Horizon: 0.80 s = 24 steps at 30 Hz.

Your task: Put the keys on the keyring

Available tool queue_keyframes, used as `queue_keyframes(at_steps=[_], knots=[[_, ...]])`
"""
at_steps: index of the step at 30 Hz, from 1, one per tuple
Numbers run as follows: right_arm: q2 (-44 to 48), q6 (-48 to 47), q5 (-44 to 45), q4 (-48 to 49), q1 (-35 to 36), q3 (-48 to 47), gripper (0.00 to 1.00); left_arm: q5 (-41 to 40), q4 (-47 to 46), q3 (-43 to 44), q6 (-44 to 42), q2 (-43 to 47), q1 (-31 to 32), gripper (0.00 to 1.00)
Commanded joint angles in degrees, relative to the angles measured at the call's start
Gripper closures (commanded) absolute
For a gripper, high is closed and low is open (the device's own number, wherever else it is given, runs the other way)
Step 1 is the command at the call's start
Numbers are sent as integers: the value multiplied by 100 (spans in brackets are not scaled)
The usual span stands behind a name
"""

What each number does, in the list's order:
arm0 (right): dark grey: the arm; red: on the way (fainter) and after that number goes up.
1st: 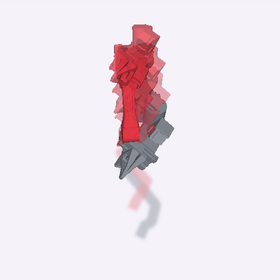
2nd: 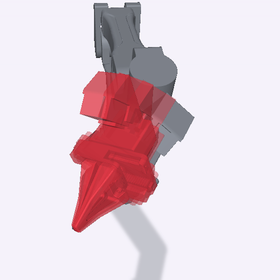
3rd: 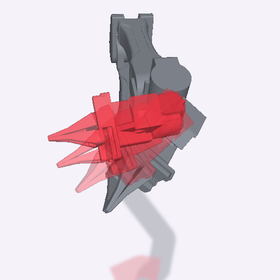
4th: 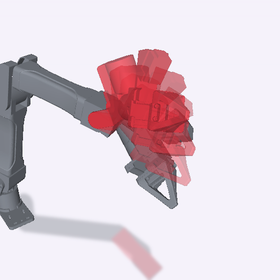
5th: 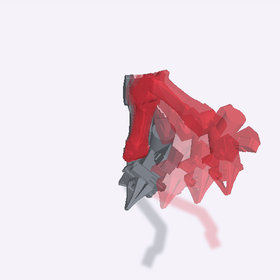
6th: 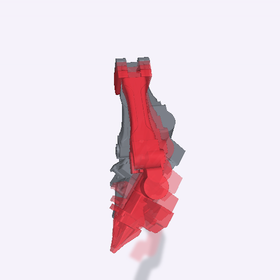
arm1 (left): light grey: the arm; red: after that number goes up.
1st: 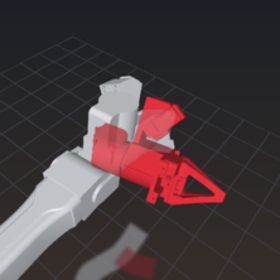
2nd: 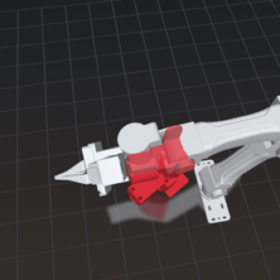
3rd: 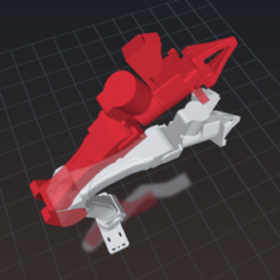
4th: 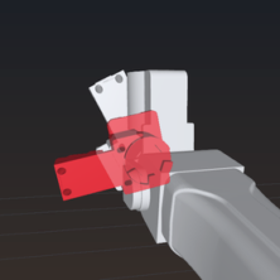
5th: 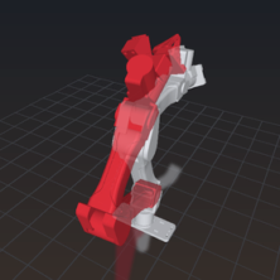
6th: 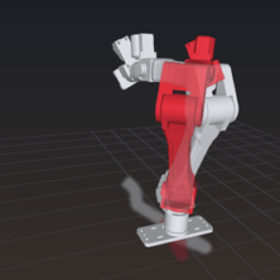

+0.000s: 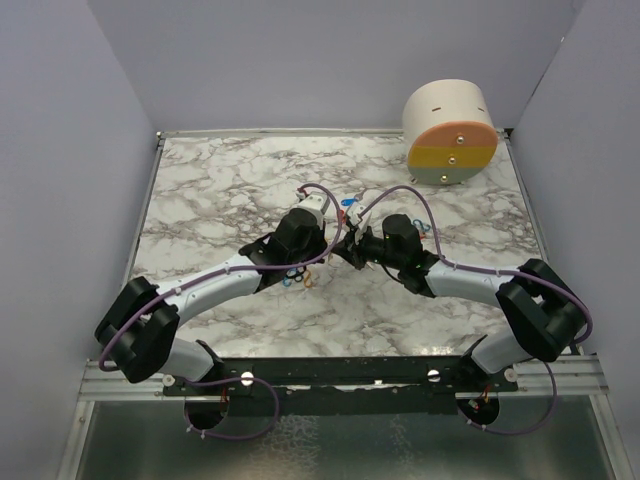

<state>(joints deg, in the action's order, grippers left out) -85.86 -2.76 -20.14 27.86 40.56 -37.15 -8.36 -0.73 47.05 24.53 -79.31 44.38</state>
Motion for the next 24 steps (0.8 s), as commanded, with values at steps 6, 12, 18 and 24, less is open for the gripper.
queue_keyframes(at_steps=[6,12,18,24], knots=[[22,-75,129,126,66,-98,99,36,-23,129,21,-94,44,100],[37,-92,81,133,84,-89,99,32,-48,146,13,-151,43,100],[72,-109,74,141,101,-67,99,21,-49,147,3,-179,44,100],[44,-130,-12,100,109,-109,99,-59,-80,168,7,-189,43,100]])
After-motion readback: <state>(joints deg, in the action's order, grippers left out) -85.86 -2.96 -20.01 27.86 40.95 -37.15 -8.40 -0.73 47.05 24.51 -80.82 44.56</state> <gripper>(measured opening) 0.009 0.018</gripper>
